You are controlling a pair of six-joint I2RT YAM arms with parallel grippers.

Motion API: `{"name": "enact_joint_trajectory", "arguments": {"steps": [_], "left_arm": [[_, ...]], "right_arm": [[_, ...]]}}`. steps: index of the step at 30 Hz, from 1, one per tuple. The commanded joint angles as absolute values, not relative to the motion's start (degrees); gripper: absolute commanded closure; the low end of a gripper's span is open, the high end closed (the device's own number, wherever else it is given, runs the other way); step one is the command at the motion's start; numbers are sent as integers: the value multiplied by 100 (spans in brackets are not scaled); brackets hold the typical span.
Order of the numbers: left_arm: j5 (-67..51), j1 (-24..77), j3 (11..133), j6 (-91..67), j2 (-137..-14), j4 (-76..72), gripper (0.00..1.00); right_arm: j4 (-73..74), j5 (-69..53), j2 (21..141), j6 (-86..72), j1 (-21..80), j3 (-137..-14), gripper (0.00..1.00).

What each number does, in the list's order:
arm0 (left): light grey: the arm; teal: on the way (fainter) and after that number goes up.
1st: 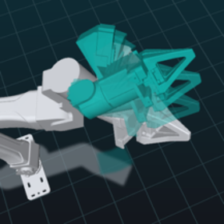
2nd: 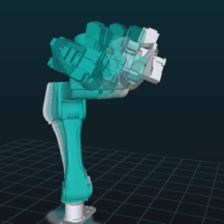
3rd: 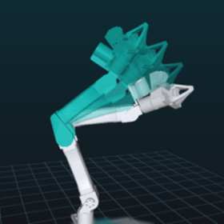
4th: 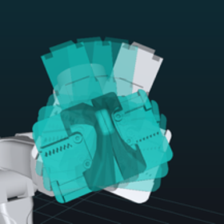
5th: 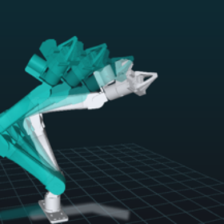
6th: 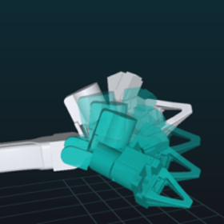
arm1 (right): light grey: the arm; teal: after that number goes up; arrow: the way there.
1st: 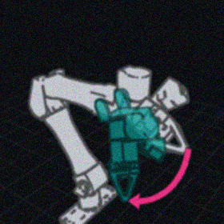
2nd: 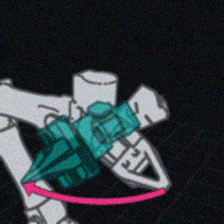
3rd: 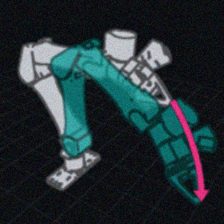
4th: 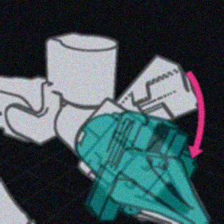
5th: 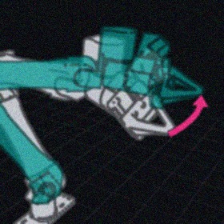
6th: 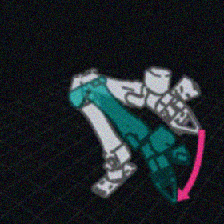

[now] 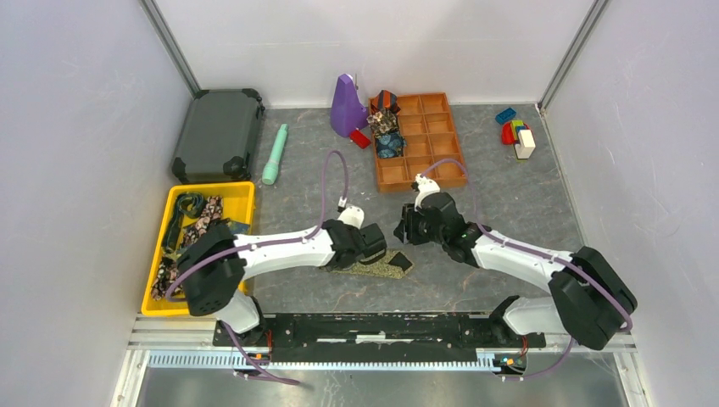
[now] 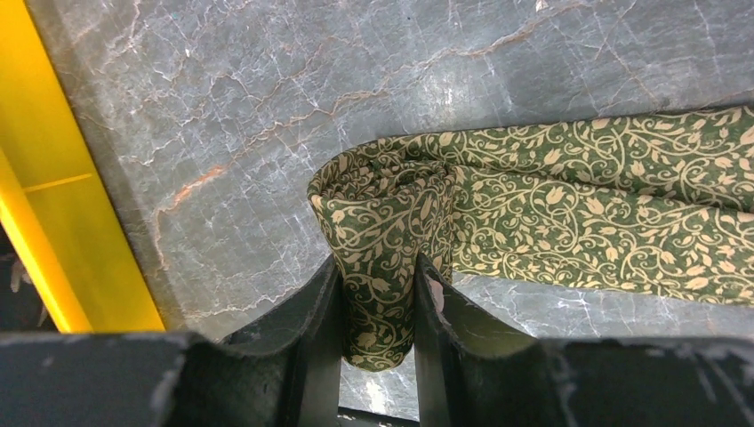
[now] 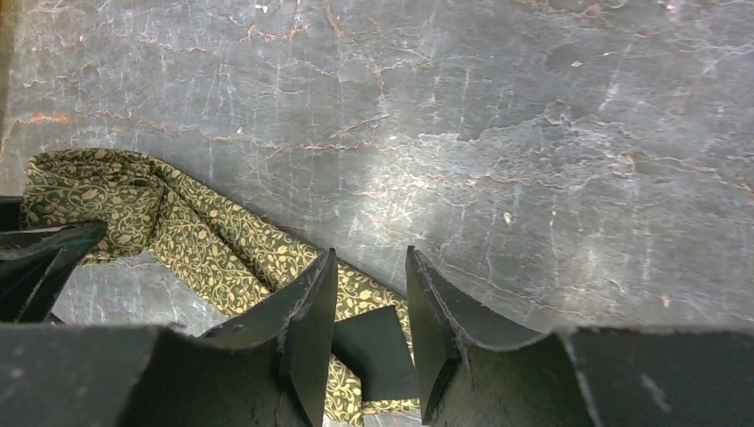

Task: Roll the ties
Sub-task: Roll the tie at the center of the board.

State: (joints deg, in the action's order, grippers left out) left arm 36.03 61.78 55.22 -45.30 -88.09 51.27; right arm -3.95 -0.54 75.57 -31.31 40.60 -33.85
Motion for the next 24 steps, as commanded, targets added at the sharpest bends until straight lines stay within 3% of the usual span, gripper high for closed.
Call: {"name": "enact_joint_trajectory", "arguments": {"steps": [1, 7, 18, 24], "left_arm": [[4139, 6423, 6002, -5086, -9312, 5607, 80], [4148, 6651, 6243, -5292, -9832, 5612, 81], [4097, 6866, 6746, -5563, -10777, 5886, 80], [3696, 6890, 6862, -5316, -10976, 5564, 72]], "right_arm": [[-275, 94, 7229, -2984, 3931, -3290, 58], [-142, 112, 6882, -2927, 3737, -3179, 49], [-15, 88, 6555, -2908, 3651, -3130, 49], [-17, 72, 6444, -2918, 3642, -3129, 48]]}}
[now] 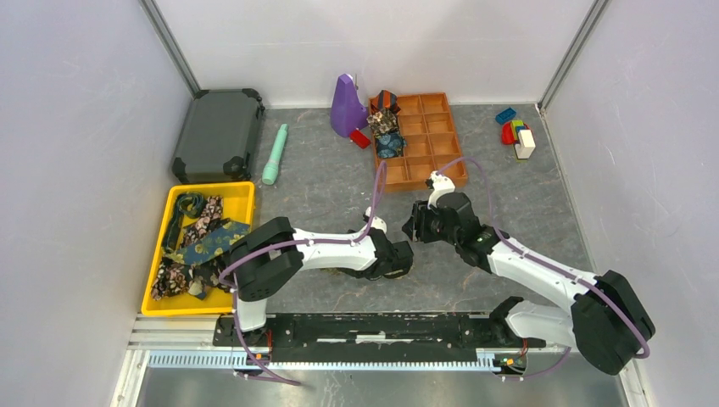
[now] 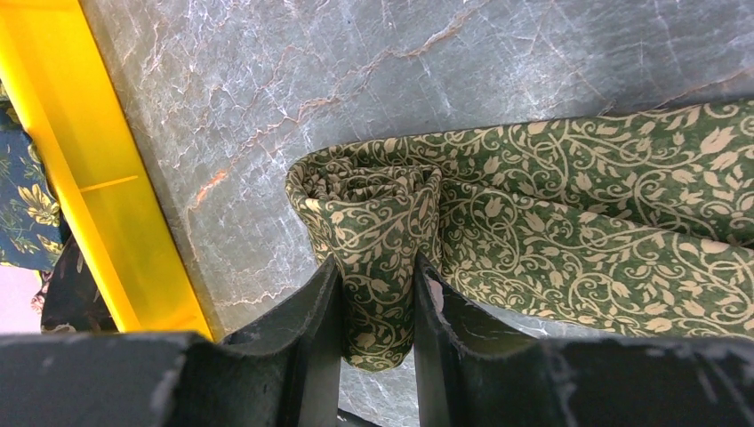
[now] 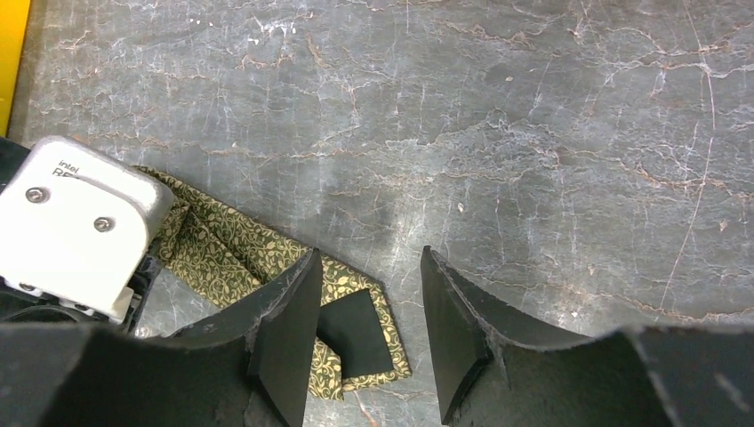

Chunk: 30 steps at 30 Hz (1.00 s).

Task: Roll the ties
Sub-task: Roll the tie at the center of the board.

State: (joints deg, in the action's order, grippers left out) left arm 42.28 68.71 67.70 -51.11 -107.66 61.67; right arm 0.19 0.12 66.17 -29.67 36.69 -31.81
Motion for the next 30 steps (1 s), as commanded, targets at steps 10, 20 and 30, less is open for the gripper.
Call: {"name": "enact_joint_trajectory", "arguments": {"steps": [10, 20, 30], "left_arm": [[3507, 6886, 6969, -5239, -10791, 5483, 49], [3620, 6874, 6979, -5313, -10328, 5644, 30], [3769, 6823, 6701, -5291, -9239, 5723, 20]], "right_arm": [[151, 46, 6377, -2951, 3648, -3154, 48], [83, -162, 6457, -2992, 3655, -3267, 47], [-112, -417, 6580, -3173, 3723, -3434, 36]]}}
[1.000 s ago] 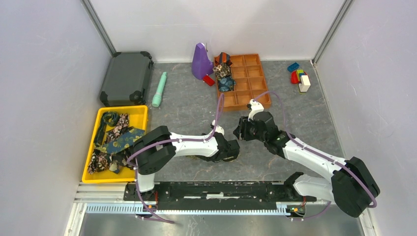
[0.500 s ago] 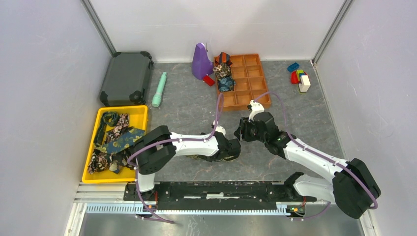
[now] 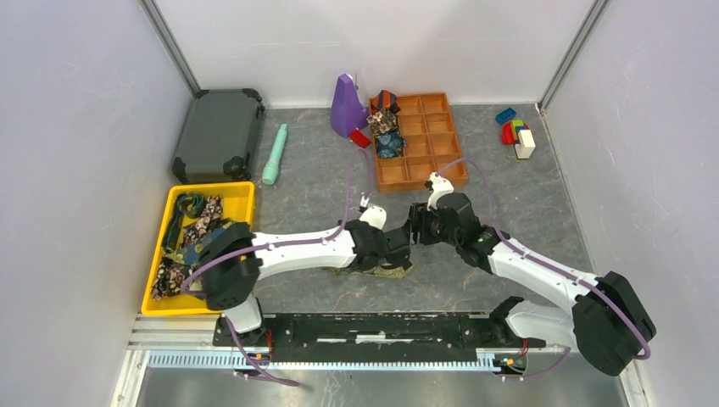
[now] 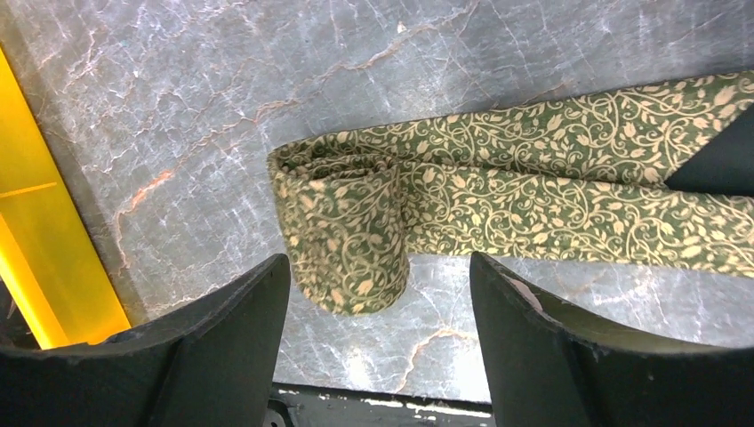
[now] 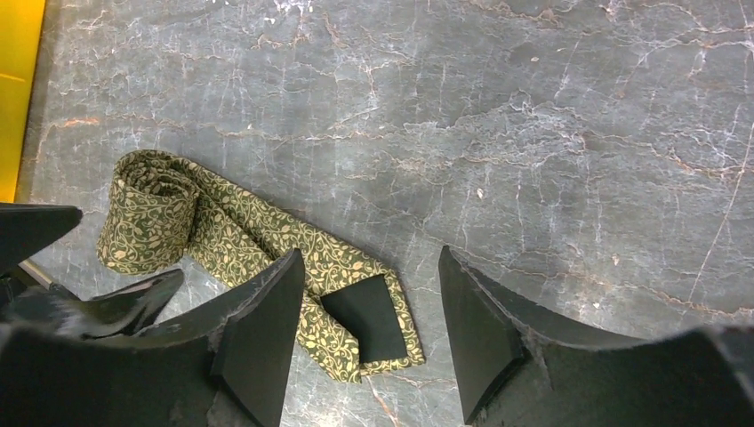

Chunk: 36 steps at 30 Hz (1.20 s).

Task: Roll the ties
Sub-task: Roll the tie at the center of the board.

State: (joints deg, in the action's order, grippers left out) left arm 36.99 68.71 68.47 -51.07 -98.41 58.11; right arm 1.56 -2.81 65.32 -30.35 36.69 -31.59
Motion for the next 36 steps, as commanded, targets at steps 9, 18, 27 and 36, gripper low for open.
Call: {"name": "enact_joint_trajectory", "arguments": {"steps": [9, 18, 27, 36], "left_arm": [[3206, 6064, 5203, -4736, -7205, 4685, 21], [2527, 4995, 4052, -4470, -5755, 4148, 29], [2457, 4808, 3786, -4447, -5352, 4181, 31], [2313, 4798, 3652, -4471, -5067, 4158, 31]], "right_arm": [[-354, -143, 6989, -3757, 4675, -3735, 26], [-711, 278, 7633, -4616, 5707, -4159, 25], [-796, 314, 8666, -4918, 6228, -4860, 33], [-568, 512, 9111, -4953, 6309, -5176, 44]]}}
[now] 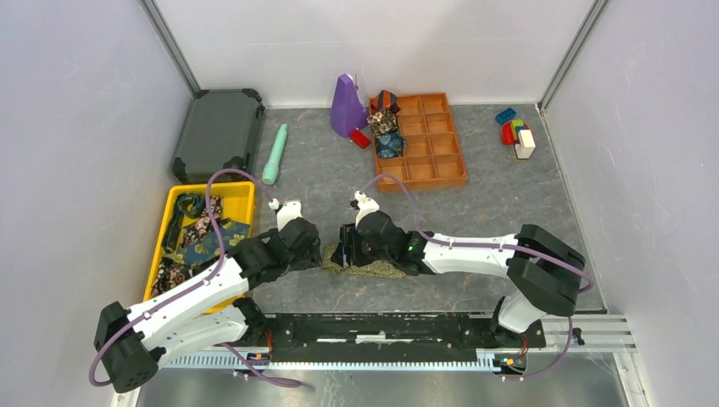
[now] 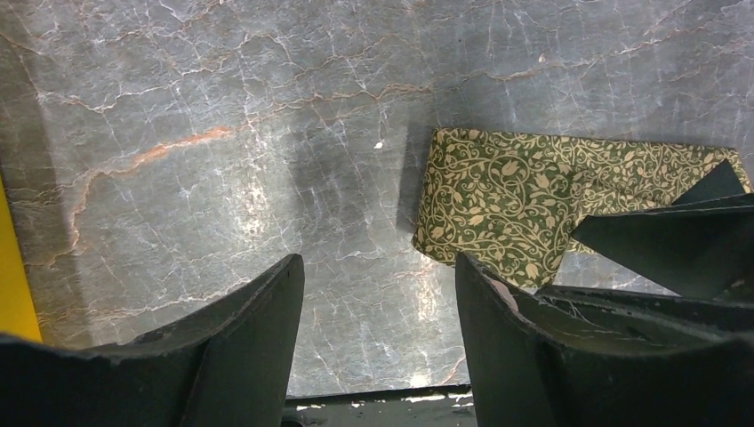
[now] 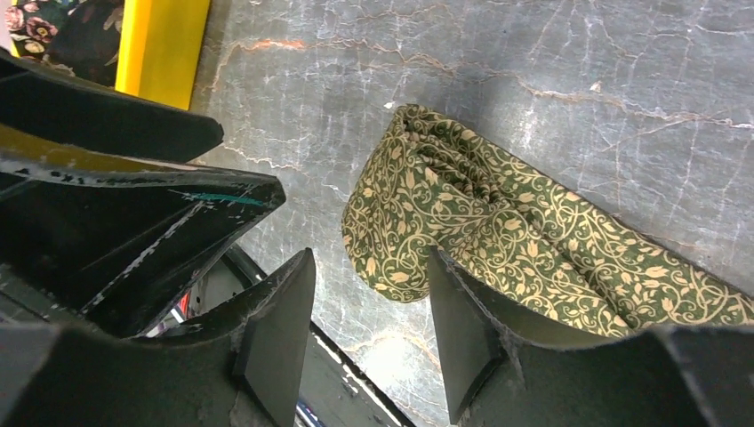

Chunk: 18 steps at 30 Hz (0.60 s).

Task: Roll the ties
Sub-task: Roll the tie at the center of the board.

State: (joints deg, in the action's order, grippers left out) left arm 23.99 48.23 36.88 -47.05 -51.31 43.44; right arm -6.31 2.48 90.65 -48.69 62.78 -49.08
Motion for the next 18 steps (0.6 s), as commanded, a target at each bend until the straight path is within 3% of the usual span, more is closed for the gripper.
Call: {"name": "enact_joint_trajectory", "arguments": {"steps": [1, 18], "left_arm": [[2307, 4799, 3649, -4465, -5085, 4150, 31], [2319, 4799, 3526, -4450, -5093, 4001, 32]], "right_arm": [[-536, 542, 9114, -4941, 6311, -5181, 45], [-514, 687, 9251, -4896, 6313, -5109, 48]]}}
